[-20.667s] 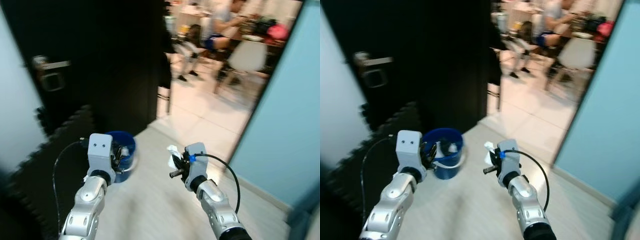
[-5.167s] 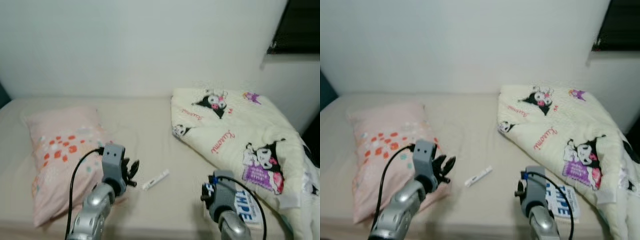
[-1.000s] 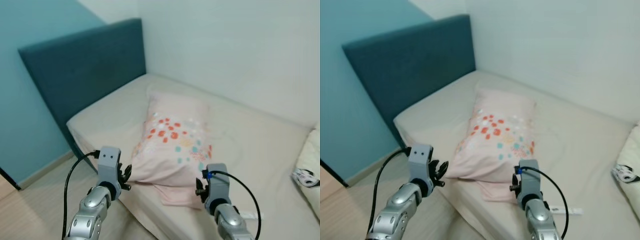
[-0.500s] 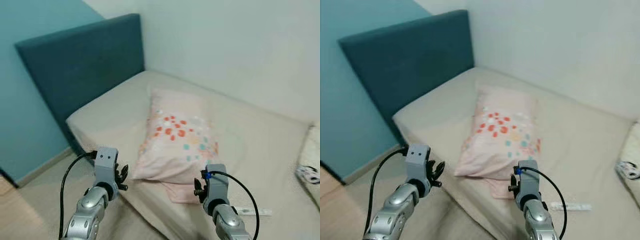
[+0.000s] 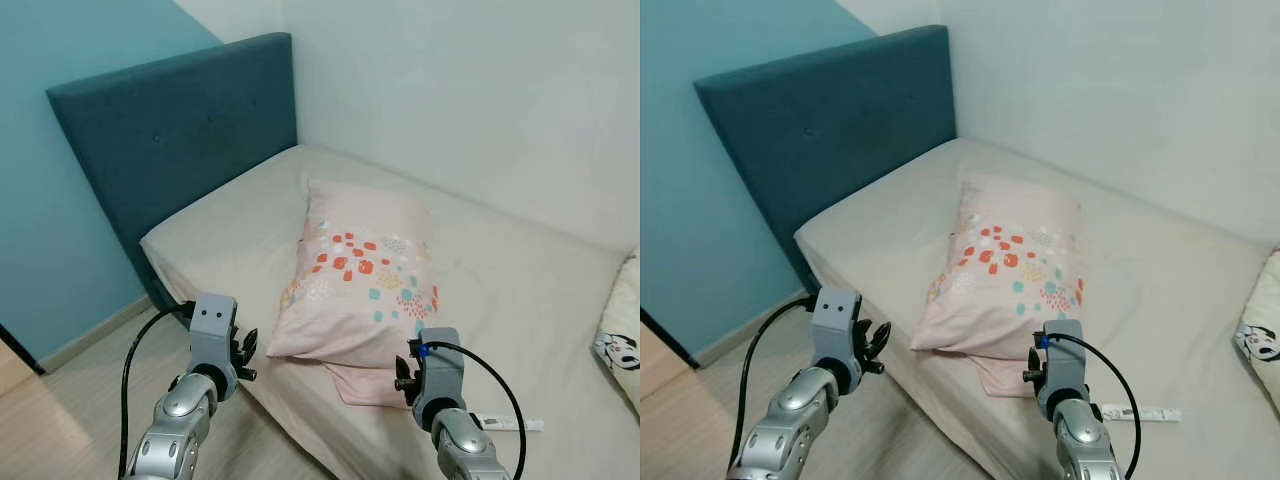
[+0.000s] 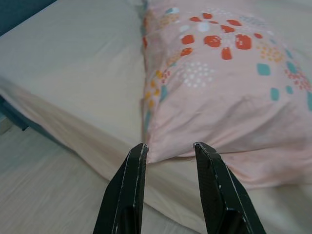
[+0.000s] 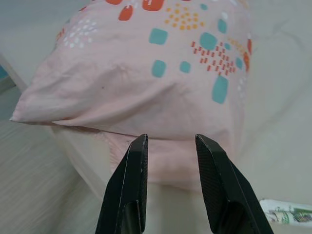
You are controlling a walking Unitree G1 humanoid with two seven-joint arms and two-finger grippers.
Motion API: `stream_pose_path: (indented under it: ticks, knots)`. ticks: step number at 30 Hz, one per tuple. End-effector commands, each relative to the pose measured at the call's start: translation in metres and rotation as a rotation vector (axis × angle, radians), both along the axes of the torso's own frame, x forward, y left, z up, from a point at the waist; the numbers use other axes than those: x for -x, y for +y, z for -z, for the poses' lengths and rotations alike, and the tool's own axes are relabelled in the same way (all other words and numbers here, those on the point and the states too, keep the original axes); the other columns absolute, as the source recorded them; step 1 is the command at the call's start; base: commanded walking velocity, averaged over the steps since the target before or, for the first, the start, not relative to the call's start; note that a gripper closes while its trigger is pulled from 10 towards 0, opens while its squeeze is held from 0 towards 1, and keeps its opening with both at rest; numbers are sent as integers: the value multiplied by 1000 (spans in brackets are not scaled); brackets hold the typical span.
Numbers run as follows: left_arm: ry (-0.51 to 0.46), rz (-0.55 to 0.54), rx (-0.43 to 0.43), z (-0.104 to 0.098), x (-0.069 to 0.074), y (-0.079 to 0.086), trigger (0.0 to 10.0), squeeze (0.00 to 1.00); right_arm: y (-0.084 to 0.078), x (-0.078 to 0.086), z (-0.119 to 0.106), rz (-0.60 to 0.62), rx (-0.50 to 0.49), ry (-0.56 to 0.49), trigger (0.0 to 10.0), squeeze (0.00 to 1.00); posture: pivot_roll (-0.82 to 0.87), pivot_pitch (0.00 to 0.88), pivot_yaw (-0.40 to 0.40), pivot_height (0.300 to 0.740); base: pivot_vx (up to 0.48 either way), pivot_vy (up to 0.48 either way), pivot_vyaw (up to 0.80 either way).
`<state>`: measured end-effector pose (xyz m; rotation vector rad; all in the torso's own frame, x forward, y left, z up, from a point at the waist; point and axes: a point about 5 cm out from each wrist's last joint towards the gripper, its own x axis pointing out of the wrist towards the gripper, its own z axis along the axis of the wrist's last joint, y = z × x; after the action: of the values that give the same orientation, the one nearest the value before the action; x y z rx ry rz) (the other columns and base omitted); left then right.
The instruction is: Clean up the room
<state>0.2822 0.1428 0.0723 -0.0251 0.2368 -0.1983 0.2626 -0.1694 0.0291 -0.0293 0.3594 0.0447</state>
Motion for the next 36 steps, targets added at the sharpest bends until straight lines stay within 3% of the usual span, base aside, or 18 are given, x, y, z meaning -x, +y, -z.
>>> stream_pose_path:
  ticks: [1, 8, 28, 36]
  knots:
    - [-7, 0, -6, -1, 0, 1, 10000, 0, 3, 2, 4, 0, -16, 21, 10000, 0, 26, 12, 36, 740, 0, 0, 0]
    - [-8, 1, 0, -1, -1, -2, 10000, 0, 1, 2, 3, 27, -60, 18, 10000, 0, 23, 16, 36, 720, 0, 0, 0]
    - [-1, 11, -5, 0, 0, -3, 10000, 0, 2, 4, 5, 11, -72, 29, 10000, 0, 25, 23, 39, 656, 0, 0, 0]
    - [-1, 12, -8, 0, 0, -3, 10000, 0, 4, 5, 7, 3, -75, 35, 10000, 0, 28, 23, 41, 651, 0, 0, 0]
